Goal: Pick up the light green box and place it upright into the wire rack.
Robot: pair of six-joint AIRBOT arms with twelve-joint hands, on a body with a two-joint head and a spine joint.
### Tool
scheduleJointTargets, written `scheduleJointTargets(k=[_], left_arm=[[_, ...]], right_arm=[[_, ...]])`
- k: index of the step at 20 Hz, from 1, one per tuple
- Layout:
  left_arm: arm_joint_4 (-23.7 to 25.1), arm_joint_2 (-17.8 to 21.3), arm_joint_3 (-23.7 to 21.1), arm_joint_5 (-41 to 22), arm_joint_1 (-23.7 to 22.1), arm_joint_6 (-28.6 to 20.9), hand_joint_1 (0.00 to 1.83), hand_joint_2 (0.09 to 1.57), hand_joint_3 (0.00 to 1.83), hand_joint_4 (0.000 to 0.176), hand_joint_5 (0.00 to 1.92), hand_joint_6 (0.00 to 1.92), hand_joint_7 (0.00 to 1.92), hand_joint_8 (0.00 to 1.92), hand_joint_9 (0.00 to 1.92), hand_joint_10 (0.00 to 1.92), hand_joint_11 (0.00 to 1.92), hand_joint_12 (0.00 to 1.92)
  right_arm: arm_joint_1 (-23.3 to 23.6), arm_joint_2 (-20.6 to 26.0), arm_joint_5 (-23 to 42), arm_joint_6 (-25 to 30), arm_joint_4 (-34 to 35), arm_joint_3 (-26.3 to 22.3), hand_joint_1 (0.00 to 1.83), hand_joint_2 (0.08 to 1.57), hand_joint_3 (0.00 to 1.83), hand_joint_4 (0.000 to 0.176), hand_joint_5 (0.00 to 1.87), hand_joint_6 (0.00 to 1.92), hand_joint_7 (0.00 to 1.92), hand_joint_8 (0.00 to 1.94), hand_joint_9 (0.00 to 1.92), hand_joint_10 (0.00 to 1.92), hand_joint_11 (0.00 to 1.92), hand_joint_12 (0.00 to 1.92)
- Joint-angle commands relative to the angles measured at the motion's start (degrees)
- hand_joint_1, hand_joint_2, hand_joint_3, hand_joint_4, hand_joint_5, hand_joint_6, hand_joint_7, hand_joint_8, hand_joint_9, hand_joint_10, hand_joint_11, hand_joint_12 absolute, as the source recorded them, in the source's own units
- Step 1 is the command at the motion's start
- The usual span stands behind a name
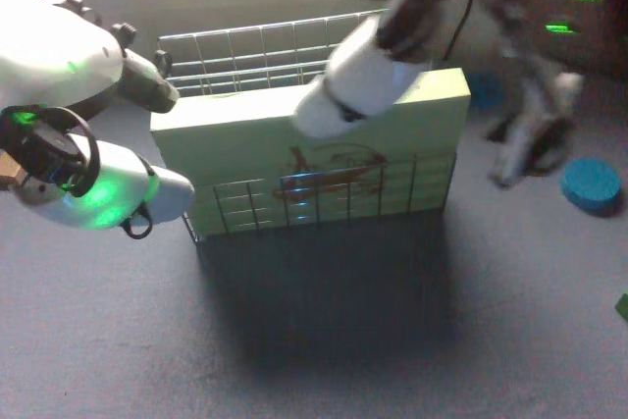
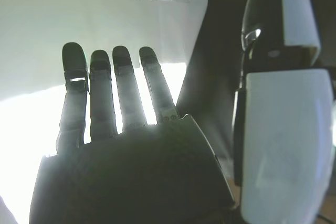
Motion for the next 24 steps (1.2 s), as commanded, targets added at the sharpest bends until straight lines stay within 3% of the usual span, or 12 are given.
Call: scheduleJointTargets(k=[1, 6, 7, 9, 10, 11, 12, 13, 14, 15, 19, 24], left_arm=[[5.0, -0.1, -0.3, -1.7, -0.3, -1.0, 0.18, 1.2, 0.0, 0.079, 0.38, 0.0, 0.31, 0.0, 0.29, 0.0, 0.0, 0.71], [6.2, -0.3, -1.7, -0.6, 0.1, -3.0, 0.18, 1.2, 0.0, 0.079, 0.38, 0.0, 0.31, 0.0, 0.28, 0.0, 0.0, 0.72], [6.2, -0.4, -1.9, -0.4, 0.1, -3.3, 0.18, 1.2, 0.0, 0.08, 0.38, 0.0, 0.32, 0.0, 0.3, 0.01, 0.01, 0.73], [6.2, -1.1, -2.1, 0.2, -0.2, -3.4, 0.21, 1.22, 0.0, 0.08, 0.43, 0.0, 0.41, 0.0, 0.41, 0.01, 0.06, 0.8], [6.3, -1.7, -2.0, 0.5, -0.3, -3.4, 0.22, 1.23, 0.0, 0.072, 0.52, 0.01, 0.54, 0.01, 0.51, 0.02, 0.14, 0.82], [6.3, -2.1, -2.0, 0.7, -0.3, -3.4, 0.27, 1.23, 0.0, 0.054, 0.68, 0.03, 0.73, 0.05, 0.74, 0.09, 0.34, 0.85], [6.3, -2.9, -1.8, 1.1, -0.3, -3.4, 0.33, 1.22, 0.0, 0.009, 0.83, 0.12, 0.87, 0.33, 0.85, 0.53, 0.56, 1.0], [6.3, -3.4, -1.8, 1.2, -0.2, -3.7, 0.38, 1.21, 0.0, 0.0, 0.68, 0.88, 0.74, 1.12, 0.8, 1.27, 0.73, 1.41], [6.3, -3.7, -1.8, 1.4, -0.2, -3.8, 0.44, 1.23, 0.0, 0.0, 0.52, 1.57, 0.61, 1.72, 0.76, 1.79, 0.82, 1.82], [6.4, -4.0, -1.9, 1.6, -0.2, -4.3, 0.5, 1.25, 0.0, 0.0, 0.51, 1.85, 0.6, 1.88, 0.75, 1.89, 0.87, 1.9], [8.6, -4.3, -2.7, 2.4, 0.3, -8.1, 0.68, 1.28, 0.0, 0.0, 1.11, 1.92, 1.16, 1.92, 1.14, 1.92, 1.19, 1.92], [8.6, -5.3, -2.8, 3.2, 0.1, -8.5, 0.75, 1.3, 0.0, 0.0, 1.18, 1.92, 1.29, 1.92, 1.35, 1.92, 1.46, 1.92]], right_arm=[[1.4, 0.9, 1.7, -0.4, -3.7, -1.2, 0.32, 0.96, 0.01, 0.032, 0.04, 0.0, 0.04, 0.0, 0.06, 0.0, 0.0, 0.71], [3.3, 10.2, 2.5, -3.7, -3.2, -11.1, 0.43, 0.93, 0.0, 0.031, 0.09, 0.01, 0.08, 0.01, 0.09, 0.01, 0.0, 0.82], [2.7, 11.8, 2.5, -4.0, -3.2, -12.7, 0.52, 0.92, 0.0, 0.025, 0.2, 0.02, 0.19, 0.01, 0.17, 0.01, 0.0, 1.0], [0.1, 14.7, 3.4, -2.8, -3.9, -15.3, 0.61, 0.99, 0.0, 0.0, 0.56, 0.04, 0.67, 0.07, 0.64, 0.16, 0.37, 1.19], [-2.0, 15.1, 4.8, -0.9, -6.5, -15.9, 0.66, 1.05, 0.0, 0.0, 0.75, 0.09, 0.82, 0.16, 0.67, 0.71, 0.54, 1.33], [-2.8, 15.1, 5.4, -0.2, -7.9, -15.9, 0.69, 1.1, 0.0, 0.0, 0.77, 0.47, 0.8, 0.58, 0.68, 1.17, 0.73, 1.47], [-4.0, 14.9, 5.4, 0.7, -9.0, -15.9, 0.86, 1.19, 0.0, 0.133, 0.77, 1.16, 0.79, 0.96, 0.75, 1.43, 0.87, 1.63], [-4.6, 14.6, 5.4, 0.9, -9.2, -15.9, 0.76, 1.17, 0.0, 0.0, 0.72, 1.51, 0.75, 1.38, 0.82, 1.7, 1.03, 1.76], [-5.0, 14.4, 5.4, 0.9, -9.2, -15.9, 0.76, 1.17, 0.0, 0.0, 0.69, 1.75, 0.7, 1.78, 0.94, 1.88, 1.2, 1.89], [-5.2, 14.1, 5.4, 1.0, -9.2, -15.9, 0.78, 1.16, 0.0, 0.0, 0.73, 1.89, 0.82, 1.91, 1.08, 1.91, 1.38, 1.91], [-4.8, 14.0, 5.6, 1.0, -9.2, -15.9, 0.6, 1.35, 0.02, 0.0, 1.13, 1.92, 1.31, 1.94, 1.56, 1.92, 1.79, 1.92], [-5.0, 14.0, 6.2, 0.9, -9.2, -15.8, 0.56, 1.45, 0.0, 0.0, 1.19, 1.92, 1.38, 1.94, 1.61, 1.92, 1.83, 1.92]])
